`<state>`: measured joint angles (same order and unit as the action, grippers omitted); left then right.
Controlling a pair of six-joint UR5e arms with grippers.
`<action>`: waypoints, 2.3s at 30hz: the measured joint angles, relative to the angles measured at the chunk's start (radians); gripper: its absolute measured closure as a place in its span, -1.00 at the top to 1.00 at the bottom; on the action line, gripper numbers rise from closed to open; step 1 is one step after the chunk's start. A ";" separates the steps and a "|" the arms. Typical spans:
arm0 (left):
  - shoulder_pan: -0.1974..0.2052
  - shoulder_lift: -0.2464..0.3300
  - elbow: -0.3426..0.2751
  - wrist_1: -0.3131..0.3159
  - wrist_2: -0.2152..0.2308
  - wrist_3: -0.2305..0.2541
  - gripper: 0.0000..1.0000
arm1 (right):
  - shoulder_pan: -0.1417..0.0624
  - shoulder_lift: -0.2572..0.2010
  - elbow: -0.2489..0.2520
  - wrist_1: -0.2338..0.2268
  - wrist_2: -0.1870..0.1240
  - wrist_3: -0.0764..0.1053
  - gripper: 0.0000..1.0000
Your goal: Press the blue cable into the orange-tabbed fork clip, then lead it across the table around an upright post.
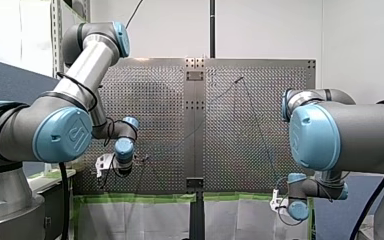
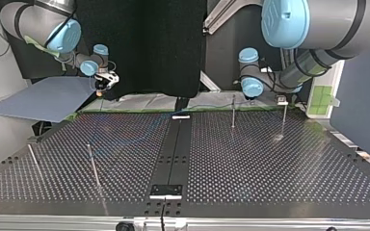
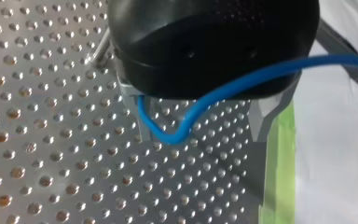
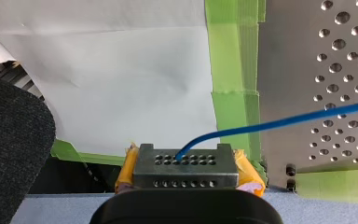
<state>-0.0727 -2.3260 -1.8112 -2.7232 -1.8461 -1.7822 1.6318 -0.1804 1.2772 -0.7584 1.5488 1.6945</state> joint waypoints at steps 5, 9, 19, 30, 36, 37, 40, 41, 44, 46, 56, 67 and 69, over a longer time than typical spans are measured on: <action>0.004 0.022 -0.024 0.021 0.035 -0.001 1.00 | 0.000 0.000 -0.001 0.000 0.000 -0.001 -1.00; 0.008 0.042 -0.031 0.028 0.036 -0.008 1.00 | 0.001 0.000 -0.002 0.001 -0.001 -0.001 -1.00; 0.025 0.048 -0.033 0.076 0.030 -0.029 1.00 | 0.004 0.000 -0.002 0.002 -0.001 -0.001 -1.00; 0.029 0.049 -0.033 0.079 0.036 -0.030 1.00 | 0.006 0.000 -0.002 0.002 -0.001 -0.001 -1.00; 0.036 0.064 -0.035 0.083 0.047 -0.032 1.00 | 0.006 0.000 -0.002 0.002 0.000 -0.001 -1.00; 0.037 0.068 -0.036 0.084 0.048 -0.033 1.00 | 0.006 0.000 -0.002 0.002 0.000 -0.001 -1.00; 0.040 0.080 -0.043 0.088 0.055 -0.035 1.00 | 0.006 0.000 -0.002 0.002 -0.001 -0.001 -1.00; 0.041 0.088 -0.049 0.093 0.060 -0.037 1.00 | 0.006 0.000 -0.002 0.002 -0.001 -0.001 -1.00; 0.043 0.106 -0.071 0.104 0.074 -0.041 1.00 | 0.006 0.000 -0.002 0.003 -0.001 -0.001 -1.00; 0.043 0.112 -0.086 0.107 0.083 -0.041 1.00 | 0.007 0.000 -0.002 0.003 -0.001 -0.001 -1.00; 0.040 0.160 -0.158 0.142 0.110 -0.040 1.00 | 0.009 0.000 -0.002 0.005 -0.001 -0.001 -1.00; 0.014 0.170 -0.221 0.152 0.125 -0.041 1.00 | 0.012 0.000 -0.002 0.005 -0.001 -0.001 -1.00; 0.010 0.170 -0.235 0.160 0.132 -0.041 1.00 | 0.012 0.000 -0.002 0.004 -0.001 -0.001 -1.00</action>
<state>-0.0629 -2.1560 -2.0465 -2.5632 -1.7139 -1.8230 1.6435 -0.1801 1.2750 -0.7541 1.5482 1.6939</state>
